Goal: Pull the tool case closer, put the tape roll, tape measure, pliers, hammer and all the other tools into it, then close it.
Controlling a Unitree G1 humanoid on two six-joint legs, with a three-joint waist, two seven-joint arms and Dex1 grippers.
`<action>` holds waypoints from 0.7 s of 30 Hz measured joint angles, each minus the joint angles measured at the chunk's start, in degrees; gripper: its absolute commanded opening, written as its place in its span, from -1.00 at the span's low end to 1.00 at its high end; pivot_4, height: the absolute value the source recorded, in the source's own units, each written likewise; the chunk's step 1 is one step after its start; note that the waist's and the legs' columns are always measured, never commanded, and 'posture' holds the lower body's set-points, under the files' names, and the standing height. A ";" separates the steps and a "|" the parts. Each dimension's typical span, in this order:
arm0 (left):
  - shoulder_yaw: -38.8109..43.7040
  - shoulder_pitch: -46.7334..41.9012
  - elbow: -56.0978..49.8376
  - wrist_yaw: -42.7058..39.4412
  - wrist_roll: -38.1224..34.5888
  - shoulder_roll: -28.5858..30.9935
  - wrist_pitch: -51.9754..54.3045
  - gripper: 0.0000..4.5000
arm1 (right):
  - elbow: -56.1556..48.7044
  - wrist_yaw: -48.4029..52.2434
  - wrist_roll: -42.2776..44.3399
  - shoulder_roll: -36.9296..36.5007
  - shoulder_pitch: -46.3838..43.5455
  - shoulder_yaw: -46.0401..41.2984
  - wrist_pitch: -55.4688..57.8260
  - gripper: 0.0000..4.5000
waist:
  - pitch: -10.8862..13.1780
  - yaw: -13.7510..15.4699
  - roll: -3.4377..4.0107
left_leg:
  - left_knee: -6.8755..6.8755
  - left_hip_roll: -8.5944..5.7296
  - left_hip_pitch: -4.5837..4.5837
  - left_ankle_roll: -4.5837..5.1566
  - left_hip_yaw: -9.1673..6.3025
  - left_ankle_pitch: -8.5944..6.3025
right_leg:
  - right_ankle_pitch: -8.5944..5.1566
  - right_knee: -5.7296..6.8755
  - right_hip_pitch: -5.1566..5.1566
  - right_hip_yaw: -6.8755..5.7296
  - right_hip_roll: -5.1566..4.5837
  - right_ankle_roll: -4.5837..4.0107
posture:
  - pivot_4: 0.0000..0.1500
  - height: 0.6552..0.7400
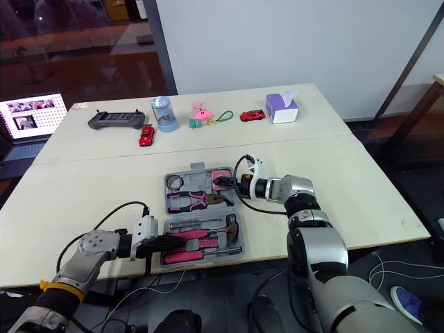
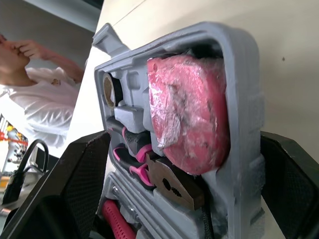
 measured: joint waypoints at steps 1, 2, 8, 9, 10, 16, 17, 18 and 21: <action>0.03 0.16 -0.58 0.09 -0.08 0.19 0.59 -1.00 | -0.30 0.18 0.00 -0.16 0.00 0.14 0.05 0.97 | 0.00 0.04 0.00 | 0.00 0.00 0.00 -0.01 0.00 0.00 | 0.00 0.00 -0.01 0.00 0.00 0.00 | 1.00 1.00; 0.09 0.49 -1.53 0.26 -0.28 0.52 1.61 -1.00 | -0.59 0.35 0.00 -0.28 0.00 0.27 0.12 0.97 | 0.00 0.03 0.00 | -0.01 0.00 -0.02 -0.01 0.00 0.00 | 0.00 0.00 -0.02 0.00 0.00 0.00 | 1.00 1.00; 0.94 2.67 -6.68 1.01 -1.74 1.51 7.76 -1.00 | -2.40 1.14 0.01 -0.42 0.03 0.95 0.48 0.97 | 0.02 0.12 0.01 | -0.01 0.00 -0.13 -0.07 0.01 0.04 | 0.00 0.00 -0.14 0.02 0.00 0.00 | 1.00 1.00; 1.07 3.16 -7.45 1.09 -2.20 1.65 8.59 -1.00 | -2.55 1.26 0.01 -0.52 0.03 1.05 0.58 0.97 | 0.02 0.17 0.01 | -0.01 0.00 -0.14 -0.07 0.02 0.04 | 0.00 0.00 -0.15 0.03 -0.01 0.00 | 1.00 1.00; 1.50 3.77 -8.87 1.40 -2.65 1.70 10.03 -1.00 | -2.82 1.47 0.01 -0.70 0.07 1.16 0.76 0.97 | 0.03 0.27 0.01 | -0.01 0.00 -0.19 -0.06 0.02 0.03 | 0.00 0.00 -0.20 0.03 -0.01 0.00 | 1.00 1.00; 6.33 6.44 -18.57 2.76 -9.27 3.88 20.05 -1.00 | -4.88 2.67 0.19 -1.34 0.87 1.67 1.49 0.97 | 0.04 0.59 0.00 | 0.10 -0.01 -0.64 -0.21 0.02 0.12 | 0.00 0.08 -0.62 0.03 -0.02 0.00 | 1.00 1.00; 7.55 7.06 -20.26 2.88 -10.79 4.42 21.81 -1.00 | -5.31 2.81 0.20 -1.42 1.06 1.82 1.78 0.97 | 0.04 0.59 0.00 | 0.10 -0.01 -0.68 -0.25 0.02 0.14 | 0.00 0.08 -0.67 0.03 -0.02 0.00 | 1.00 1.00; 8.66 7.80 -21.87 2.92 -12.34 5.11 23.67 -1.00 | -5.89 3.02 0.23 -1.55 1.31 1.98 2.14 0.97 | 0.04 0.55 0.00 | 0.10 -0.01 -0.75 -0.26 0.02 0.14 | 0.00 0.09 -0.74 0.03 -0.02 0.00 | 1.00 1.00; 12.93 10.60 -26.10 2.83 -17.85 7.74 30.16 -1.00 | -8.04 4.11 0.32 -2.06 1.97 2.72 3.26 0.97 | 0.04 0.53 0.00 | 0.11 -0.01 -0.86 -0.28 0.01 0.15 | 0.00 0.09 -0.84 0.02 -0.02 0.00 | 1.00 1.00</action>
